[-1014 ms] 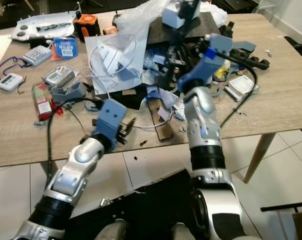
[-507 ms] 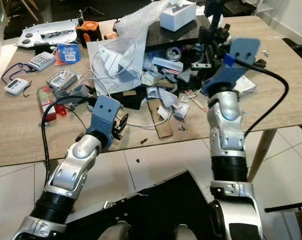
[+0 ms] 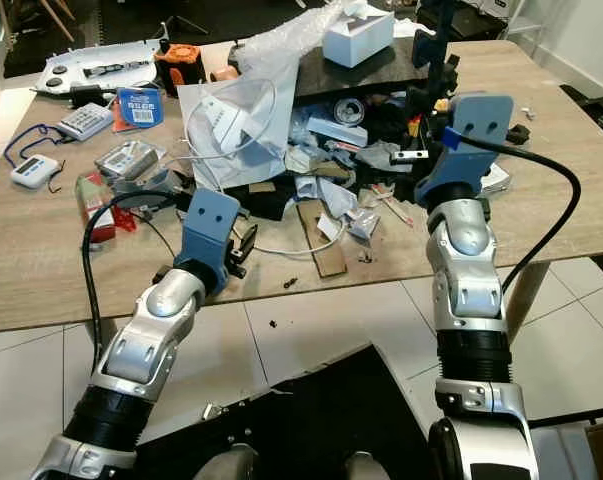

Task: Picking trash to rubbish bin

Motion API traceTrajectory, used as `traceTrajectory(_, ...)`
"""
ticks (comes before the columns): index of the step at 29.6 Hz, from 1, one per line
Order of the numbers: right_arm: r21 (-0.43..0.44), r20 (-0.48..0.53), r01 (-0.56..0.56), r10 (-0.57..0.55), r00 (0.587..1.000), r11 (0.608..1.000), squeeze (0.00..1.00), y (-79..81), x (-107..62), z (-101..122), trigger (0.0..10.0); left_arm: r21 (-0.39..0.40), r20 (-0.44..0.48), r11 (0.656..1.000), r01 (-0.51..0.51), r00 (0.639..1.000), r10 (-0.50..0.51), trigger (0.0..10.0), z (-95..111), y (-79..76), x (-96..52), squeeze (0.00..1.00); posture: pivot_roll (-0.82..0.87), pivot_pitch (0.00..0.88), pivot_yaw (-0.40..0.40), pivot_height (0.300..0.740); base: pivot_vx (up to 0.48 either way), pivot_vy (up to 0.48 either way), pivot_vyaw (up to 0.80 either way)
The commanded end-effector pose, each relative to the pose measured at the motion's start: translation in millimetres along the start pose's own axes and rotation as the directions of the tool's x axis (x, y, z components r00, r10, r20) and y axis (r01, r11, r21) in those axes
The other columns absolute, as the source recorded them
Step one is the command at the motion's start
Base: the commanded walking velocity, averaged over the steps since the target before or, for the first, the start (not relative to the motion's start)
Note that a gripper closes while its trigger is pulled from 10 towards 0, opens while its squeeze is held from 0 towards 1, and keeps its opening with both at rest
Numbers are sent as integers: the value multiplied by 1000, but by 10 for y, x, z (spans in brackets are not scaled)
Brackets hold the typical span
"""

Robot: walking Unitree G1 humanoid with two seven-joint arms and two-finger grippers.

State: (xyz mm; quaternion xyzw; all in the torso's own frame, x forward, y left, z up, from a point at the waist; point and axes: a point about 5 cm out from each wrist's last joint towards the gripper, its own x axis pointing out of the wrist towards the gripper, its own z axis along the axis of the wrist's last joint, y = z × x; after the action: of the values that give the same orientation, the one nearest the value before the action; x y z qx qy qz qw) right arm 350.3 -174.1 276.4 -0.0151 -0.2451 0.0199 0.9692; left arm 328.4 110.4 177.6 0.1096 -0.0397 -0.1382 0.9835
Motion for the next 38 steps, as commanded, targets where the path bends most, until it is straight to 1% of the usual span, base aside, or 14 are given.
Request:
traceTrajectory(1,-10,-7,26,-26,1000,1000,0,-52,-59,-10,10000,-12,-2,1000,18,1000,-18,10000,-12,-34,-33,0,31,157,8,740,0,0,-800)
traceTrajectory(4,-11,-16,39,-39,999,999,0,-66,-103,-13,10000,-18,4,1000,22,1000,-22,10000,-5,-53,-57,0,25,148,11,740,0,0,-800)
traceTrajectory(10,-4,-25,59,-60,998,998,0,-78,-131,-19,10000,-22,13,999,27,1000,-27,10000,17,-85,-55,0,25,145,9,740,0,0,-800)
traceTrajectory(14,-9,-29,68,-69,997,998,0,-94,-145,-19,10000,-39,8,996,83,997,-83,10000,48,-145,-57,0,25,150,7,740,0,0,-800)
traceTrajectory(17,-9,-38,73,-74,997,997,0,-99,-164,-34,10000,-54,11,995,85,996,-85,10000,55,-158,-60,0,28,154,5,740,0,0,-800)
traceTrajectory(23,-10,-67,87,-88,994,996,0,-115,-208,-88,10000,-56,1,996,74,997,-75,10000,42,-165,-61,0,39,166,5,740,0,0,-800)
traceTrajectory(30,-15,-111,109,-110,988,994,0,-151,-306,-190,10000,-51,-15,996,78,997,-78,10000,12,-152,-78,0,38,182,18,740,0,0,-800)
traceTrajectory(34,-26,-144,119,-122,982,993,0,-179,-396,-257,10000,-33,-35,997,65,997,-67,10000,-13,-120,-81,0,41,202,27,740,0,0,-800)
traceTrajectory(38,-27,-157,122,-125,980,992,0,-163,-428,-270,10000,-29,-43,998,58,997,-59,10000,-31,-92,-97,0,32,215,27,740,0,0,-800)
